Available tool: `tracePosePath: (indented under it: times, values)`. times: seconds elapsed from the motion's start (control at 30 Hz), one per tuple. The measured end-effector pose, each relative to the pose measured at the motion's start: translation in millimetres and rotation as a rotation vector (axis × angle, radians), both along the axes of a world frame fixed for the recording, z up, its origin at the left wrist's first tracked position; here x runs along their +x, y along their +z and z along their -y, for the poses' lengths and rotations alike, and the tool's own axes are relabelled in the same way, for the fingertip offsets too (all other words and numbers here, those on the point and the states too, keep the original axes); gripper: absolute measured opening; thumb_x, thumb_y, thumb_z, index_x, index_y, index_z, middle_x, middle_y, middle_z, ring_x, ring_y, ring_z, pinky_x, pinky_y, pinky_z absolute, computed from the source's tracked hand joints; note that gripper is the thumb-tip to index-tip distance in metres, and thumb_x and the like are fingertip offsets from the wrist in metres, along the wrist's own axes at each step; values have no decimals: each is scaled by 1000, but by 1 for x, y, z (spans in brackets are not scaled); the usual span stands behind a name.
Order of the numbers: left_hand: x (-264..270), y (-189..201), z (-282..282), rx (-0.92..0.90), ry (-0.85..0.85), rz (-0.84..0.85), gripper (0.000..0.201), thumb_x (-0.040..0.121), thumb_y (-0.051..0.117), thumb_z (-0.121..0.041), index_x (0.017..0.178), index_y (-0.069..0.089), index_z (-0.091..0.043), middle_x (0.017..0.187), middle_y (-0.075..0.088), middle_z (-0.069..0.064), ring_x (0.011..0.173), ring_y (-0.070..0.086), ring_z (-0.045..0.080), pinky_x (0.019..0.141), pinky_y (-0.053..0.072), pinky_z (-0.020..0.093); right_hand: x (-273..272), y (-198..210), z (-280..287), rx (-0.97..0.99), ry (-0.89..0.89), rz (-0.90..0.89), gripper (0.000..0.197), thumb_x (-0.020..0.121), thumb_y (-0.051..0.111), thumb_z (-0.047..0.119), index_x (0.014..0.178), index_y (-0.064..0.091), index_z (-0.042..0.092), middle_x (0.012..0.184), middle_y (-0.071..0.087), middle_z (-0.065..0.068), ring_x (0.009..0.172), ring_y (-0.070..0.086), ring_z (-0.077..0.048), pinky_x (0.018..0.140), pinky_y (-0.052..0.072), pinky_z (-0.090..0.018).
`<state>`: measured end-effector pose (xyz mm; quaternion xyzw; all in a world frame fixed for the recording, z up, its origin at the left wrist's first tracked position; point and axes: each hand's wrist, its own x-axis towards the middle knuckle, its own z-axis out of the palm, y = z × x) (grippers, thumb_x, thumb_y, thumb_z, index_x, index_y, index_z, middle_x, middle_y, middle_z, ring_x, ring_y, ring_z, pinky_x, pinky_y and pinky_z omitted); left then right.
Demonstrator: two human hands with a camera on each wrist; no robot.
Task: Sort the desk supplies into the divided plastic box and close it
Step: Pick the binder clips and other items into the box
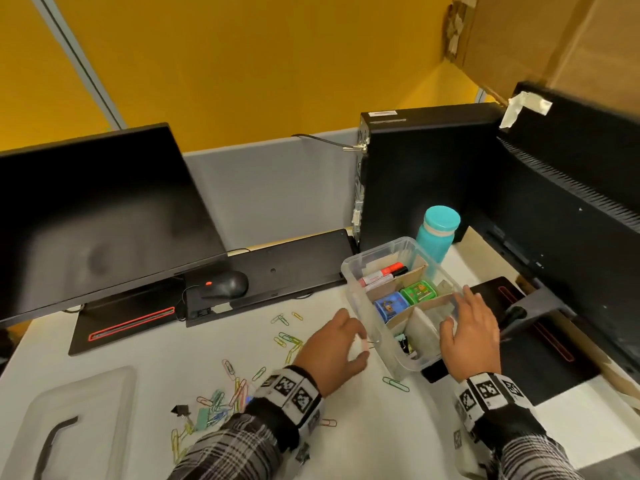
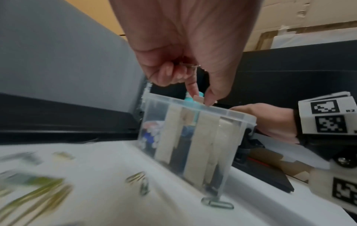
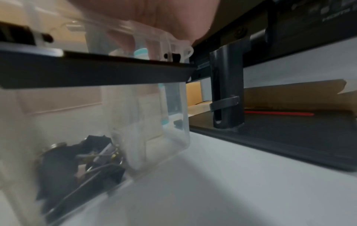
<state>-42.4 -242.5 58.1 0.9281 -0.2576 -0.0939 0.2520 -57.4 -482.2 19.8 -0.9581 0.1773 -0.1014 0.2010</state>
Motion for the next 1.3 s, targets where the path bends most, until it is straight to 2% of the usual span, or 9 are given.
tracePosePath:
  times: [0.17,0.33,0.53,0.77,0.83,0.93,1.0,1.13,1.3]
  values:
    - [14,20,66,88,-125,80,34,88,55,-19,121,49,-9,125,44,9,104,52,27,84,46,38,-1,2,0,-13,25,13,52,84,32,29,130,50,13,153,28,-9,142,21,-26,118,14,-43]
    - [26,15,103,346,-237,25,32,88,51,-4,120,54,0,125,52,19,111,54,36,90,44,43,-4,5,-1,-16,36,19,59,80,24,34,127,53,13,153,27,-10,141,21,-28,118,12,-43]
    - [32,18,85,210,-289,-84,32,92,49,-9,120,61,-16,125,61,9,111,58,28,94,47,37,-4,2,3,-11,68,24,60,80,22,36,129,50,15,154,25,-10,141,20,-28,118,12,-43]
    - [14,14,-31,17,42,-26,26,94,48,-16,108,65,-30,111,63,-11,96,60,5,89,47,24,-10,9,1,14,107,93,43,88,47,19,130,46,12,153,24,-11,145,10,-29,119,4,-48]
    - [1,3,-68,21,136,-90,21,93,53,-19,106,65,-30,107,62,-14,90,60,1,87,50,26,-17,14,-14,-14,233,190,42,87,48,20,128,47,13,151,29,-11,144,11,-29,117,3,-45]
    - [-25,-19,-111,97,204,-194,16,91,58,-29,105,63,-34,106,61,-17,89,59,-2,86,52,27,-25,16,-51,-27,543,313,31,85,50,21,116,53,18,134,48,-8,131,37,-30,113,26,-42]
    - [-45,-33,-129,170,195,-243,17,88,60,-35,105,62,-36,107,60,-18,90,56,-3,84,51,23,-32,9,-80,-4,798,315,22,84,49,22,104,59,21,112,59,0,110,50,-20,96,41,-32]
    - [-77,-60,-143,191,176,-318,30,81,66,-44,110,59,-39,111,56,-22,96,52,-1,81,41,14,-52,-24,-128,0,1209,-2,15,85,50,31,96,60,26,92,61,9,87,51,-9,66,52,-27]
    - [-89,-75,-139,210,76,-212,33,84,61,-41,115,60,-29,117,55,-9,107,50,10,90,43,28,-64,-51,-164,-75,1295,-416,40,86,52,40,121,47,21,121,47,-2,109,47,-23,77,45,-38]
